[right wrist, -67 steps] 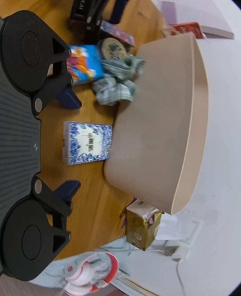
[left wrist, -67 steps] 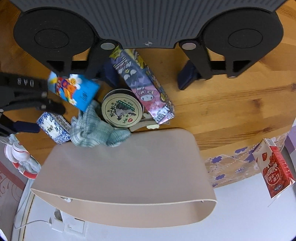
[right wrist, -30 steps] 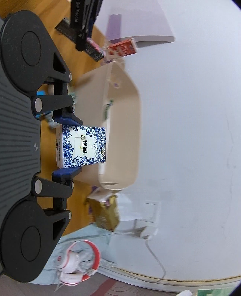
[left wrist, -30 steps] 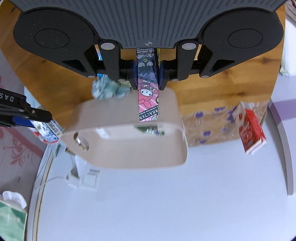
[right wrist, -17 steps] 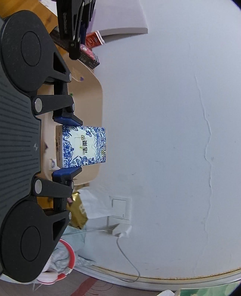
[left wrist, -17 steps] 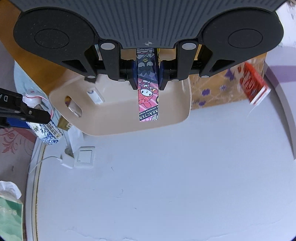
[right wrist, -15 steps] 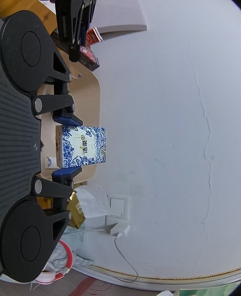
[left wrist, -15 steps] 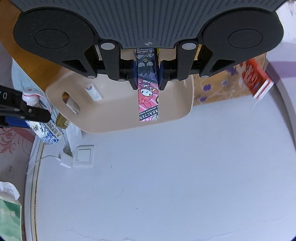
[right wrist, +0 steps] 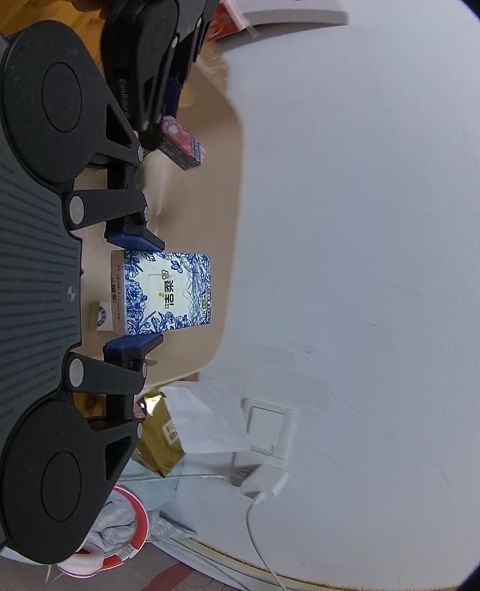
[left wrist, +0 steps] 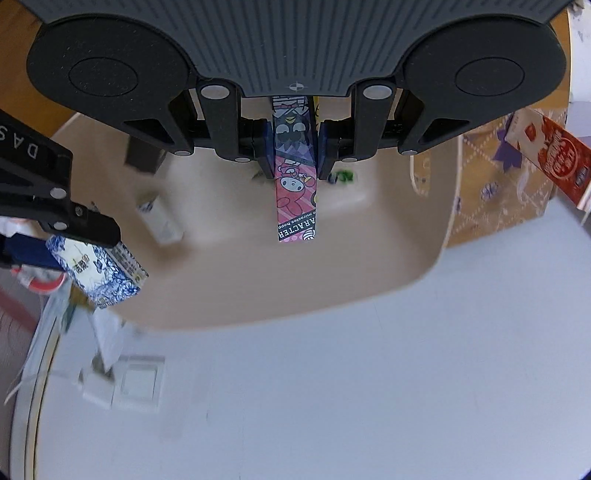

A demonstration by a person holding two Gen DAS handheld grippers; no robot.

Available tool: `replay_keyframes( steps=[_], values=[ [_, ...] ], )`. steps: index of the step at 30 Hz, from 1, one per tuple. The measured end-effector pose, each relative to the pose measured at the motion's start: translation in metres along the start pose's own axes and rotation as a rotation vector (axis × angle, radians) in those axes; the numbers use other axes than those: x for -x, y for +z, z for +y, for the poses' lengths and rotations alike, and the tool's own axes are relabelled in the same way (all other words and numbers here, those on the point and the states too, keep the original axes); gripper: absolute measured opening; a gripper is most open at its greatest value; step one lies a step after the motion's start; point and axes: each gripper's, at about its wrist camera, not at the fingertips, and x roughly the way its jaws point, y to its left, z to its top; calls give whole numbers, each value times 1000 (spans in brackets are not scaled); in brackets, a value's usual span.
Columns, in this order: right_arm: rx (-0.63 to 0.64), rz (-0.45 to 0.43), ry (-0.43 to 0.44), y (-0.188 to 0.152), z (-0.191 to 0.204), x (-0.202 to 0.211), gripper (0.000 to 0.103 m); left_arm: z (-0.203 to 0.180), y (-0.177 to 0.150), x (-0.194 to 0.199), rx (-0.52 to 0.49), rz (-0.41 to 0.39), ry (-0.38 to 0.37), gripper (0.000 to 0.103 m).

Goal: Organize objects
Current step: 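Carry both items over the beige bin and open both grippers, then grasp the round tin with the left gripper while the right gripper grasps the blue bear tissue pack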

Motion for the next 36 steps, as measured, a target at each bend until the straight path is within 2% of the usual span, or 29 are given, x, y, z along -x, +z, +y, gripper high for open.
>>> replay_keyframes(
  steps=[5, 6, 7, 8, 9, 11, 13, 15, 17, 23, 25, 28, 36],
  values=[
    [50, 85, -8, -4, 9, -22, 44, 4, -4, -21, 22, 87, -23, 23],
    [48, 88, -6, -5, 10, -22, 45, 5, -8, -20, 24, 84, -21, 27],
    [41, 83, -7, -7, 11, -20, 51, 6, -9, -20, 24, 81, -18, 40],
    [32, 76, -9, -8, 10, -17, 53, 4, -10, -17, 22, 73, -16, 48],
    [23, 68, -10, -9, 9, -14, 55, 5, -11, -12, 18, 57, -15, 62],
    [13, 44, -6, -10, 7, -5, 71, 6, -11, 0, 11, 18, -19, 67],
    [14, 12, -6, -10, 7, 8, 76, 7, -12, 11, 23, 1, -9, 73],
    [7, -16, -4, -12, 7, 24, 80, 9, -13, 24, 41, -24, -16, 76],
    [-18, -46, 2, -17, 5, 40, 93, 9, -11, 37, 48, -51, -19, 79],
    [-20, -55, 15, -38, 3, 73, 103, 7, -29, 81, 27, -123, -6, 83],
    [-23, -46, 18, -48, 4, 81, 103, 8, -40, 94, 14, -145, -6, 89],
    [-19, -19, 21, -64, 7, 89, 103, 7, -60, 107, 9, -150, -4, 89],
    [40, 46, 6, -101, 23, 98, 103, 11, -109, 104, 9, -96, -17, 90]
  ],
)
